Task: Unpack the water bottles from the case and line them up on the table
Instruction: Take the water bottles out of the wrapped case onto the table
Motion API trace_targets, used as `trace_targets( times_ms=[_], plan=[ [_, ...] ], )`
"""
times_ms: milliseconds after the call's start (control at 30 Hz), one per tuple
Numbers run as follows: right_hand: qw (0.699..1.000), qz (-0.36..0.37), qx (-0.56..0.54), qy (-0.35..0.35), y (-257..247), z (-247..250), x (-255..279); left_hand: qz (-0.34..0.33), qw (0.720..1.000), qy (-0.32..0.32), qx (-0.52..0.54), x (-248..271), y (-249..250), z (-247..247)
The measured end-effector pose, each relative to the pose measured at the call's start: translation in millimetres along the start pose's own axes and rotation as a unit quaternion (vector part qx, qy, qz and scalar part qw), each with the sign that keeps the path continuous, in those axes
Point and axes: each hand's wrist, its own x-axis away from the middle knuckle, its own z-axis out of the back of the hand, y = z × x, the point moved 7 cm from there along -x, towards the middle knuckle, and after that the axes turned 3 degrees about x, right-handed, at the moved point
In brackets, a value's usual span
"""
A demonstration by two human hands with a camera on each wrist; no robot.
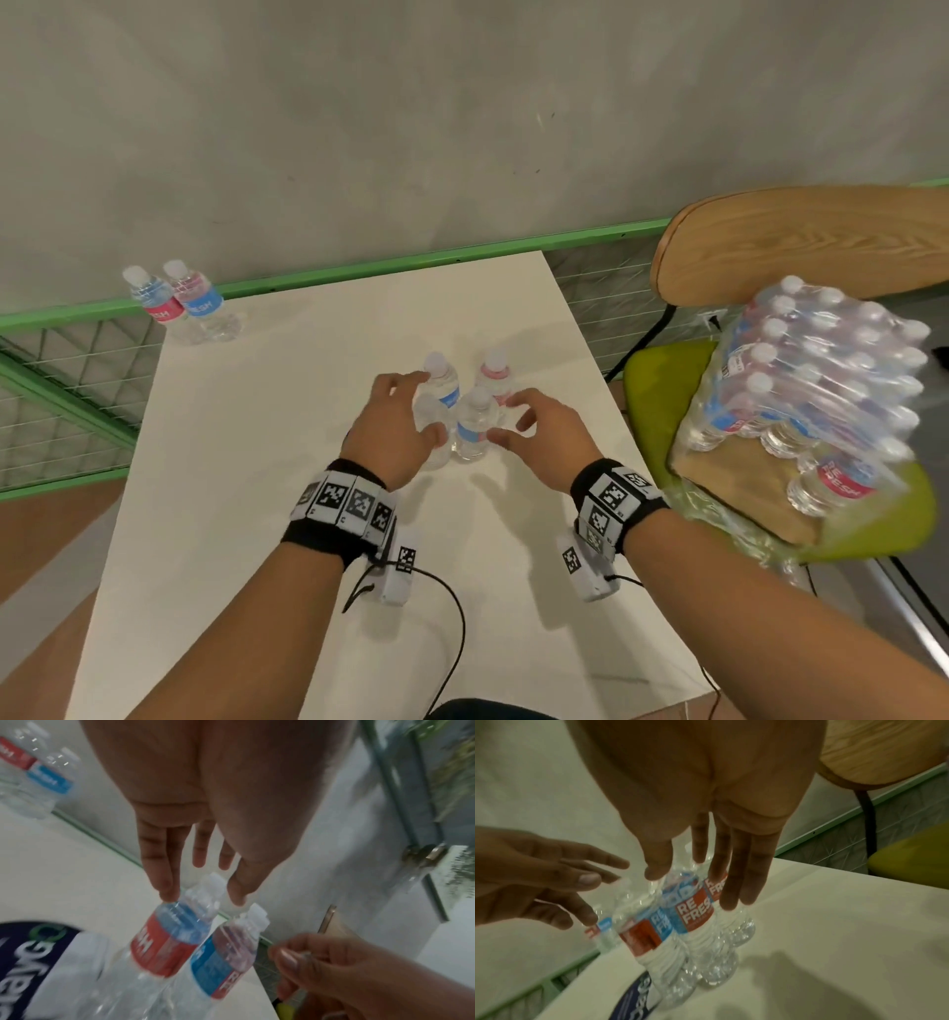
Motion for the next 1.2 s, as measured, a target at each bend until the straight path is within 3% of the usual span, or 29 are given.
trace_targets(
  times_ms=[100, 167, 300, 400, 500, 600, 733, 867, 1067, 1133, 1200],
  plan=[
    [0.998, -0.010, -0.006, -0.055, 25, 19, 22, -0.068, 0.996, 0.052, -0.030, 7, 41, 13],
    [0.997, -0.012, 0.028, -0.071, 49, 37, 41, -0.116, 0.993, 0.028, -0.010, 12, 75, -1],
    [0.993, -0.077, 0.062, -0.061, 113, 84, 84, -0.188, 0.969, -0.158, 0.016, 30, 142, -84],
    [0.982, -0.154, 0.100, -0.032, 170, 122, 108, -0.255, 0.918, -0.296, -0.068, 44, 190, -164],
    [0.967, -0.233, 0.104, 0.019, 225, 156, 117, -0.314, 0.874, -0.355, -0.108, 41, 241, -231],
    [0.938, -0.333, -0.015, 0.097, 278, 174, 117, -0.326, 0.870, -0.342, -0.142, 26, 285, -271],
    [0.907, -0.365, -0.079, 0.195, 307, 189, 114, -0.299, 0.912, -0.249, -0.129, -1, 310, -281],
    [0.887, -0.381, -0.119, 0.233, 316, 181, 110, -0.395, 0.863, -0.198, -0.244, -3, 312, -290],
    [0.846, -0.433, -0.176, 0.258, 353, 168, 96, -0.394, 0.830, -0.158, -0.362, -20, 316, -299],
    [0.822, -0.430, -0.233, 0.292, 346, 177, 97, -0.397, 0.818, -0.151, -0.388, -23, 317, -305],
    [0.774, -0.433, -0.336, 0.318, 334, 184, 98, -0.396, 0.803, -0.147, -0.420, -23, 315, -313]
  ],
)
